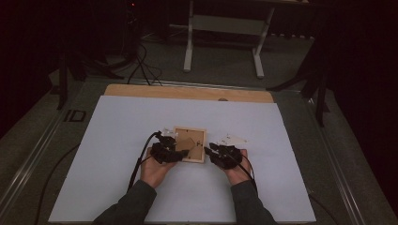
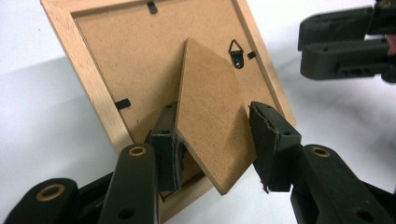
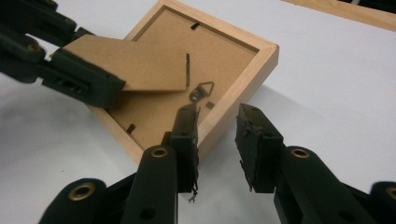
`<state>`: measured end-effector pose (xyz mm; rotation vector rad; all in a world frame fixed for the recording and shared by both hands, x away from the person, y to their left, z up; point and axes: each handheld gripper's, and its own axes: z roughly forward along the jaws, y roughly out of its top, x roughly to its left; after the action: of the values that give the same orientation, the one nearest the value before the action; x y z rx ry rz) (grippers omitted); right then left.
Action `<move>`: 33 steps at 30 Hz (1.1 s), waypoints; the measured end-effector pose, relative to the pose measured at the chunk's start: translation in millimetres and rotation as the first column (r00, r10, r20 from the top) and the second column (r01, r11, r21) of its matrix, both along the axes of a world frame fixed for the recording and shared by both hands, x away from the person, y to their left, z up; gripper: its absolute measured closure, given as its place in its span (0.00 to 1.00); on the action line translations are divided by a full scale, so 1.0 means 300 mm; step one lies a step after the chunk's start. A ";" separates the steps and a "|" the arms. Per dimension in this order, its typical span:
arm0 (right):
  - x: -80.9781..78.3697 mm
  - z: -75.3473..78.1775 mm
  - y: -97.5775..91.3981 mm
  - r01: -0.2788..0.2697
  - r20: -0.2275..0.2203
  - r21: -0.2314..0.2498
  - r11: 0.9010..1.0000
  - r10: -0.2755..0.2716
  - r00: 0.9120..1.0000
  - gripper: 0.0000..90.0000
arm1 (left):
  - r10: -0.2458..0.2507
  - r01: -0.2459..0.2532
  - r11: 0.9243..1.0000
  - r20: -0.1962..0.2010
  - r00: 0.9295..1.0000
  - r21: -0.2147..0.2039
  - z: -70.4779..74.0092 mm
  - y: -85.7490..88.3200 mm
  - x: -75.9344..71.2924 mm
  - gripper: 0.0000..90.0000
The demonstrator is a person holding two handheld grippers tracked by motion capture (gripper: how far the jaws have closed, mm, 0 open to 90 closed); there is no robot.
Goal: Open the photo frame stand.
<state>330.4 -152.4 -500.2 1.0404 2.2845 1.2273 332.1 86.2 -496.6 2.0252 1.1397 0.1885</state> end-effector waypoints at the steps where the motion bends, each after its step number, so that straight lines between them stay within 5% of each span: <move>1: 0.000 0.001 0.000 0.002 -0.001 0.003 1.000 -0.002 1.000 0.75 | -0.002 0.002 1.000 0.006 1.000 0.003 0.000 -0.001 -0.006 0.64; 14: 0.031 0.048 -0.007 -0.017 -0.014 0.058 0.998 0.018 1.000 0.63 | -0.012 0.002 0.997 0.139 0.990 0.077 -0.010 -0.016 -0.089 0.64; 23: 0.080 0.057 -0.002 -0.038 -0.037 0.077 0.996 0.041 0.998 0.54 | -0.046 0.014 0.991 0.242 0.969 0.132 -0.025 -0.021 -0.146 0.64; 33: 0.109 0.031 0.013 -0.101 -0.084 0.125 0.987 0.112 0.990 0.48 | -0.081 0.039 0.988 0.284 0.956 0.152 -0.042 -0.009 -0.161 0.64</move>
<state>363.2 -148.5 -490.9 1.0468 2.3881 1.4038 283.7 83.6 -509.1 2.0721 0.9010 0.5326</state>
